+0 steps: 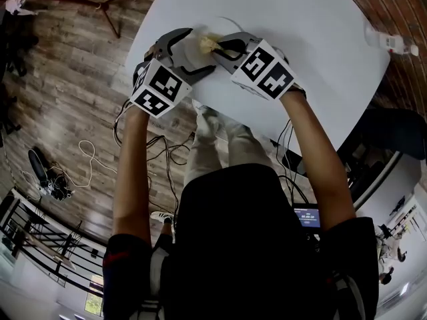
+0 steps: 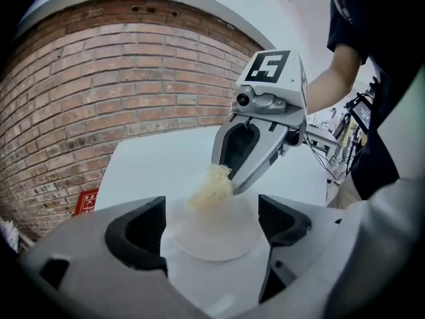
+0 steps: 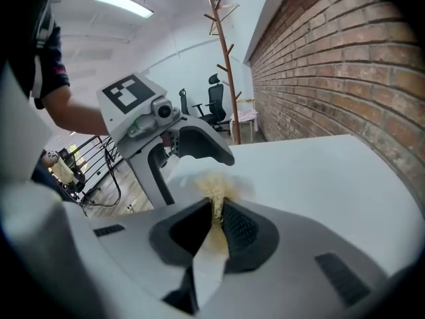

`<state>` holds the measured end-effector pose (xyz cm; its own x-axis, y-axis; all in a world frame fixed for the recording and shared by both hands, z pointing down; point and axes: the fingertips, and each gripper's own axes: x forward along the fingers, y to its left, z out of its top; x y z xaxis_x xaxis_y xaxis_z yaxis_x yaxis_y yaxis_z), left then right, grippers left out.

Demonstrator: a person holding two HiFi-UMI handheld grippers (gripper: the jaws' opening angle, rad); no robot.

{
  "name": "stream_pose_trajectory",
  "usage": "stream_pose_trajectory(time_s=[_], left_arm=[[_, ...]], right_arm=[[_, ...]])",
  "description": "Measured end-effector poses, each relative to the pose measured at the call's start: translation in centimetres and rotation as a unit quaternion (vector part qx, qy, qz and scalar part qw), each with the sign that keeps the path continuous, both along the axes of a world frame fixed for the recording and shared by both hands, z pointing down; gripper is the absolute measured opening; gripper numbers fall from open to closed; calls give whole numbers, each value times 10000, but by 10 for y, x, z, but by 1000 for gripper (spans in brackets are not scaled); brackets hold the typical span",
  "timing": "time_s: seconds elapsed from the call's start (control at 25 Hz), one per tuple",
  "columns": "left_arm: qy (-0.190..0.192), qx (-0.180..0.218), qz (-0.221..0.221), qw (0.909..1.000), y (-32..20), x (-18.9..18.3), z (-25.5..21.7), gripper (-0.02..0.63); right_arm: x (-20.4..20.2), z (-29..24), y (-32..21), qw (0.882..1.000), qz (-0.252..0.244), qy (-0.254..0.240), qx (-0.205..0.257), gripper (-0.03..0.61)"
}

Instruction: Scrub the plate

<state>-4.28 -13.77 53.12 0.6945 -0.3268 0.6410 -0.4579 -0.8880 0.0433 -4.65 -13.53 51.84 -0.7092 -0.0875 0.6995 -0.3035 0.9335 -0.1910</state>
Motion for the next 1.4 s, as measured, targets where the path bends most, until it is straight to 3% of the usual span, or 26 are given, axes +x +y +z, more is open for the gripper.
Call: stream_pose_trajectory(time_s=[0.36,0.6,1.04,1.4], left_arm=[[41,71,-71,9999,12,1,-20,440],[370,35,-314,9988,15,2,-45,439],[808,293,-428,9954,19,17,-97,433],[991,809,-845,9882,20,17,-136,229]], right_arm=[[20,-17,2,9989,432,-143,110,54],[26,-36,4,9967,742,-306,123,54],[47,-85,0,9868,1438,-495,555,54],[47,-123,8,9818,1566,-771,748,54]])
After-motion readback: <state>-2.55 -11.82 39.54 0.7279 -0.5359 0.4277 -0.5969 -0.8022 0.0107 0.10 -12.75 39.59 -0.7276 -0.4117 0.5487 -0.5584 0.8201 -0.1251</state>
